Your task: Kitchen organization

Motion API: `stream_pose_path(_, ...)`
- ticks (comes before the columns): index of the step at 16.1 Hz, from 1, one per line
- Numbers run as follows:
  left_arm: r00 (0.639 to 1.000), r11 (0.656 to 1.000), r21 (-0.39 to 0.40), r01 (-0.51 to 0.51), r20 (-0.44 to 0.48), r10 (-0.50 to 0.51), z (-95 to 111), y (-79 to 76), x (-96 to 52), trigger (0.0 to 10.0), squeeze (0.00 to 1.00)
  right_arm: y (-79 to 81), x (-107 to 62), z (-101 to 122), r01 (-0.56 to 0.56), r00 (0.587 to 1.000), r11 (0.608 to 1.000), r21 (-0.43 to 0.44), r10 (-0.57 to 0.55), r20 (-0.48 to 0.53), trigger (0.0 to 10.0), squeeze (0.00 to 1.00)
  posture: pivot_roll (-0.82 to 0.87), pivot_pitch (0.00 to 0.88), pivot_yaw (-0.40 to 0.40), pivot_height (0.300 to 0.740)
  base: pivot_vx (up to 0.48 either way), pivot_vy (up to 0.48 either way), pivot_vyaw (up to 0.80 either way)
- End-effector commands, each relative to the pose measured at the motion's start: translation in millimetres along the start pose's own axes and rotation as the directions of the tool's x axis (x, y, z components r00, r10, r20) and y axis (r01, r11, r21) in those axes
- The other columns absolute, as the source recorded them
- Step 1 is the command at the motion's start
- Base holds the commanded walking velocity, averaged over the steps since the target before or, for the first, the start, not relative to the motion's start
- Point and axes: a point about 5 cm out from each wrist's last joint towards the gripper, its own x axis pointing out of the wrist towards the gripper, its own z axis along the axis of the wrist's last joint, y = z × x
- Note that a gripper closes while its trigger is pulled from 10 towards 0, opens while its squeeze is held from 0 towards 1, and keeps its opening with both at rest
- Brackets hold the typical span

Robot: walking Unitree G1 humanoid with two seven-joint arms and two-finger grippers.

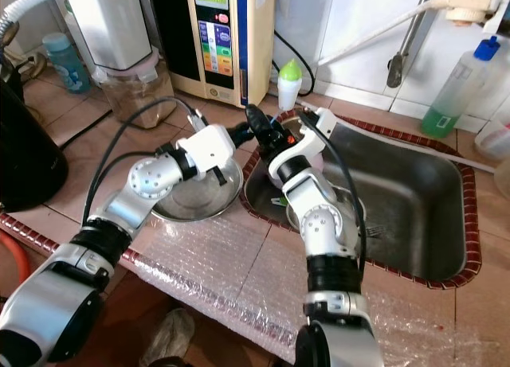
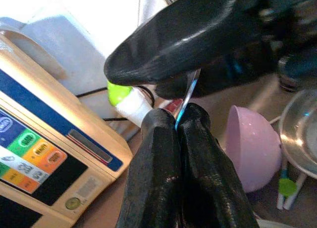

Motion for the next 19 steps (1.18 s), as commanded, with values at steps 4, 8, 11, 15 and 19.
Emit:
stream_pose_path(4,1.000,0.997,0.072,0.018,-0.018,-0.017,0,-0.2,-1.6,0.0,0.00,-2.2,7.4,14,0.136,0.988,0.983,-0.127,-0.143,-0.053,0.0,0.00,-0.03,0.000,0.041,0.740,0.000,0.000,0.00)
stream_pose_path(8,0.999,0.987,0.162,0.018,-0.030,-0.013,0,-1.2,-0.3,0.0,0.00,-4.2,10.4,17,0.231,0.967,0.964,-0.133,-0.243,-0.080,0.0,0.00,-0.04,0.000,0.043,0.740,0.000,0.000,0.00)
stream_pose_path(11,0.999,0.979,0.205,0.002,-0.050,0.009,-2,-1.6,0.1,1.1,0.00,1.2,14.0,18,0.269,0.953,0.956,-0.118,-0.282,-0.112,0.0,0.00,-0.04,0.000,0.043,0.740,0.000,0.000,0.00)
stream_pose_path(15,0.996,0.966,0.257,-0.024,-0.076,0.045,-6,2.1,-1.2,3.3,0.00,0.9,14.9,19,0.325,0.935,0.941,-0.097,-0.335,-0.118,0.0,0.00,-0.04,0.000,0.041,0.740,0.000,0.000,0.00)
stream_pose_path(19,0.992,0.956,0.290,-0.050,-0.100,0.083,-10,4.6,-1.3,5.8,0.00,2.7,17.1,21,0.350,0.929,0.936,-0.042,-0.352,-0.116,0.0,0.00,-0.04,0.000,0.041,0.740,0.000,0.000,0.00)
